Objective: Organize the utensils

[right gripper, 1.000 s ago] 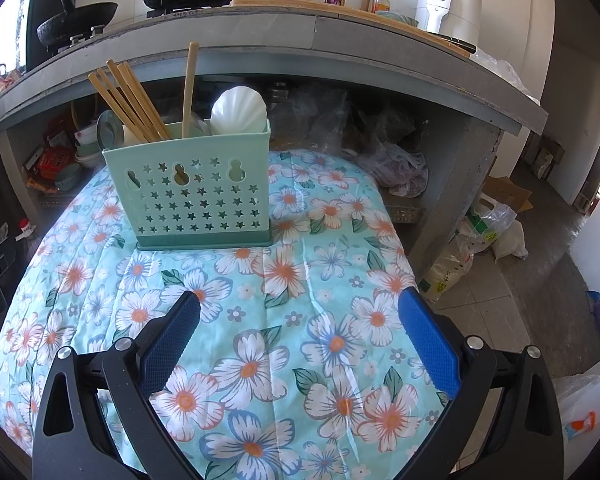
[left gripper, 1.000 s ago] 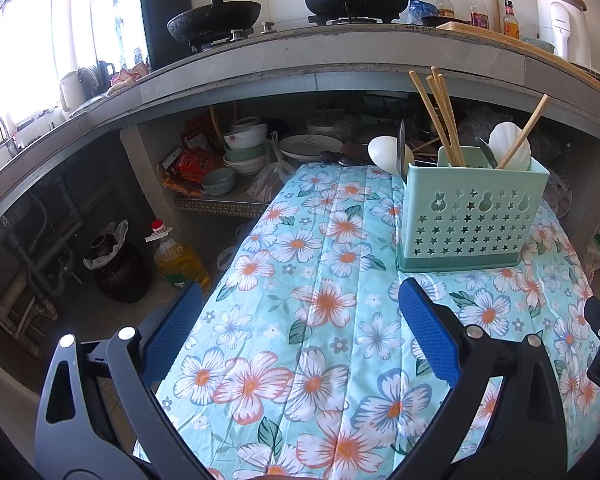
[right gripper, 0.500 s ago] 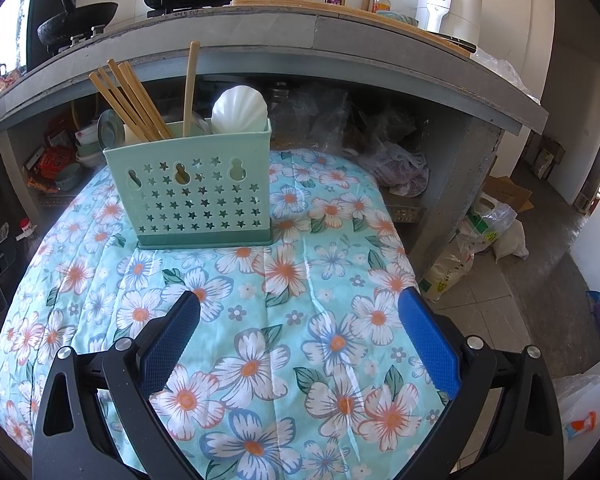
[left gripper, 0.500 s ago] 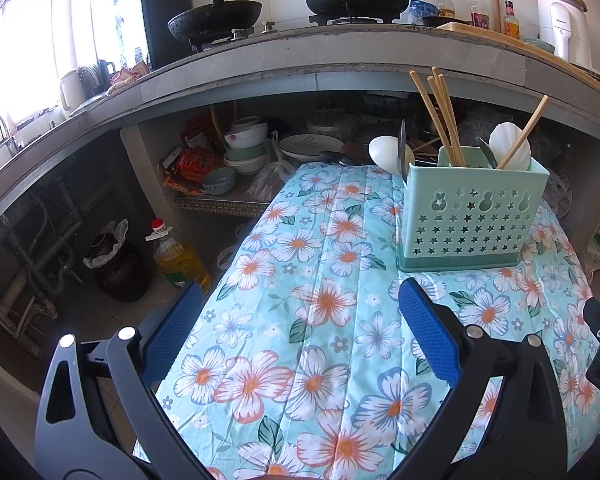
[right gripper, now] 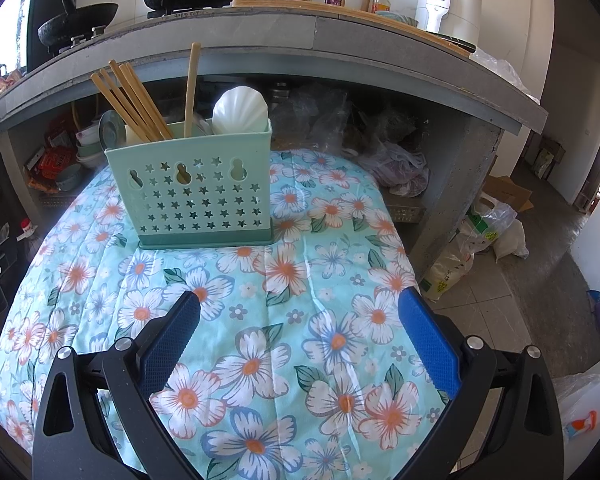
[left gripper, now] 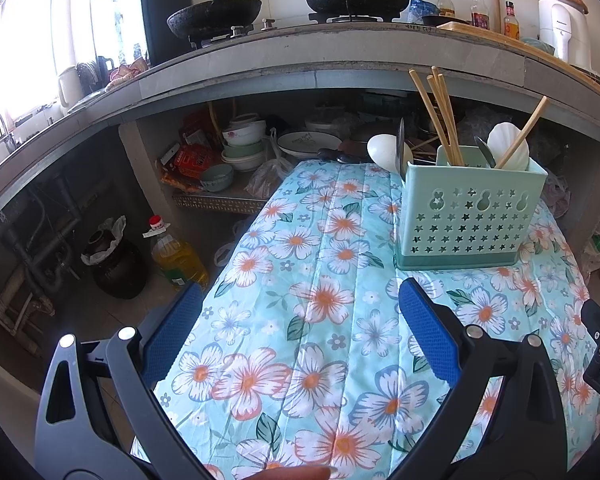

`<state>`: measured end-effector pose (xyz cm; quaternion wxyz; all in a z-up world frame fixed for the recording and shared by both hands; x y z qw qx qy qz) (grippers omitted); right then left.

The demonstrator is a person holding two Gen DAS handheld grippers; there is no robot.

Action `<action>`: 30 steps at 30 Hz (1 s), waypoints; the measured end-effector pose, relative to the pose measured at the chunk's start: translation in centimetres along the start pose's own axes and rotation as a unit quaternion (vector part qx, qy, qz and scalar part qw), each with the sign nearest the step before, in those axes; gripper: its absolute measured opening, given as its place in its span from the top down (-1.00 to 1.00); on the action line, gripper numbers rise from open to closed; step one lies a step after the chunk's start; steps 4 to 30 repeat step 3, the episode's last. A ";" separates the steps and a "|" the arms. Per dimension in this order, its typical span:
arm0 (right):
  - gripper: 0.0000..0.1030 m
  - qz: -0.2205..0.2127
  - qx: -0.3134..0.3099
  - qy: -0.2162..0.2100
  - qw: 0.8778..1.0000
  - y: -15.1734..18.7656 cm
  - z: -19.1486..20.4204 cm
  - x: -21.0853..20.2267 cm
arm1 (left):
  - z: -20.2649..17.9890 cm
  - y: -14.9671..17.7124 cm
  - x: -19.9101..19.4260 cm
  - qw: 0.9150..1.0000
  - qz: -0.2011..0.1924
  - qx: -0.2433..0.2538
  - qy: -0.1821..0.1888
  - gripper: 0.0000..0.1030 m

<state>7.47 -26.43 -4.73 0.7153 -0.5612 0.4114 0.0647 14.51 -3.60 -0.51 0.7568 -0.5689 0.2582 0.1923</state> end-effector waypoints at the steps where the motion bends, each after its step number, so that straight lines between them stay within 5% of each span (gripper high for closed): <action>1: -0.87 0.000 0.000 0.001 1.000 0.0 0.0 0.0 | 0.1 -0.1 0.2 1.000 0.000 0.001 0.000 -0.84; 30: -0.87 0.000 0.000 0.000 1.000 0.0 0.0 0.0 | 0.2 -0.1 0.2 1.000 0.000 0.000 0.001 -0.84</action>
Point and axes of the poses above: each gripper's, at about its wrist camera, not at the fingertips, and x roughly the way its jaws point, z to its left, y to its underside, the point moved 6 cm from there along x, roughly the way its jaws point, and after that the axes turned 8 degrees about x, right-handed, at the moved point
